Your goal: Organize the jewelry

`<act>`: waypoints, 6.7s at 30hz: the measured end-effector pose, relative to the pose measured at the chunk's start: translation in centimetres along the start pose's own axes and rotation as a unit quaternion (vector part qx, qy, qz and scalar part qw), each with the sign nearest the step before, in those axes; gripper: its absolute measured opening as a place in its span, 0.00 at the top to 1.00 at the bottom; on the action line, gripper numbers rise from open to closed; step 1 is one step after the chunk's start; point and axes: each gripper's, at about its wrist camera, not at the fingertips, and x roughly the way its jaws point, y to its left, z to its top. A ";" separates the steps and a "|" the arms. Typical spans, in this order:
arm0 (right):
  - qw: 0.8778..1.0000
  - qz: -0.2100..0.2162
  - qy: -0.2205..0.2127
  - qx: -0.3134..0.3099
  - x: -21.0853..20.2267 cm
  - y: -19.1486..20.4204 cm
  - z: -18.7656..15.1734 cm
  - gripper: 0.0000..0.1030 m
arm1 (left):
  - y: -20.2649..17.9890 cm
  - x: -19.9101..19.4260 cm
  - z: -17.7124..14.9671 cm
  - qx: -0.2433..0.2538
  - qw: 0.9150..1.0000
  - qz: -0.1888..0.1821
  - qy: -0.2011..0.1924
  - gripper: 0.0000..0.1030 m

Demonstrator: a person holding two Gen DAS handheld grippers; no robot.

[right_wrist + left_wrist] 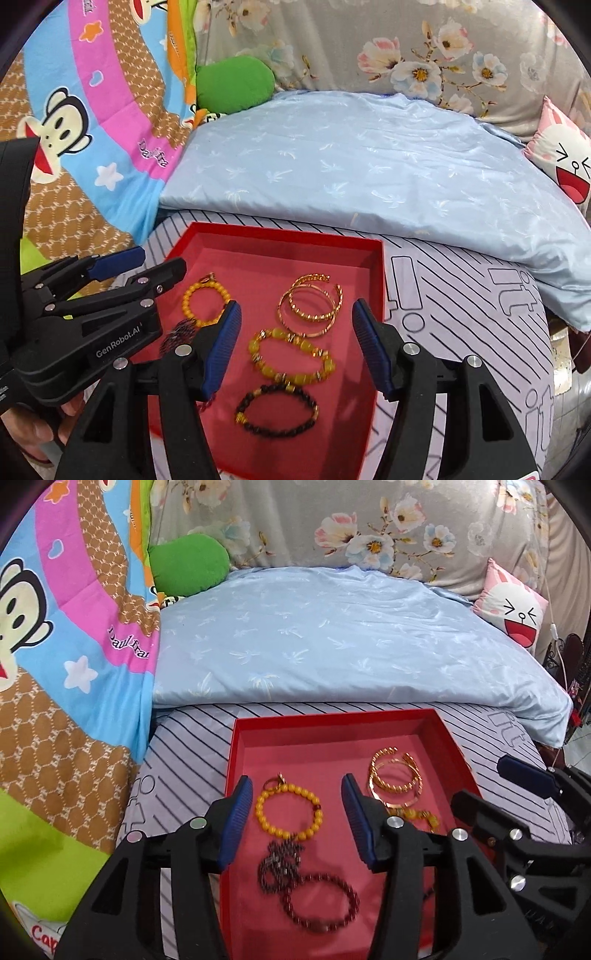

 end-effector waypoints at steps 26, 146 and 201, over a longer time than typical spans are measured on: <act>0.998 -0.011 0.062 0.023 -5.9 2.0 -17.4 0.41 | -0.2 -9.1 -16.1 -0.039 0.999 0.013 -0.005 0.46; 0.998 0.028 -0.044 0.020 -6.0 2.5 -4.7 0.84 | -2.7 -8.2 -6.0 0.011 0.998 -0.037 -0.047 0.85; 0.999 -0.020 0.015 0.027 5.1 -0.4 -0.2 0.70 | -2.0 3.2 -1.0 0.003 1.000 0.014 0.000 0.61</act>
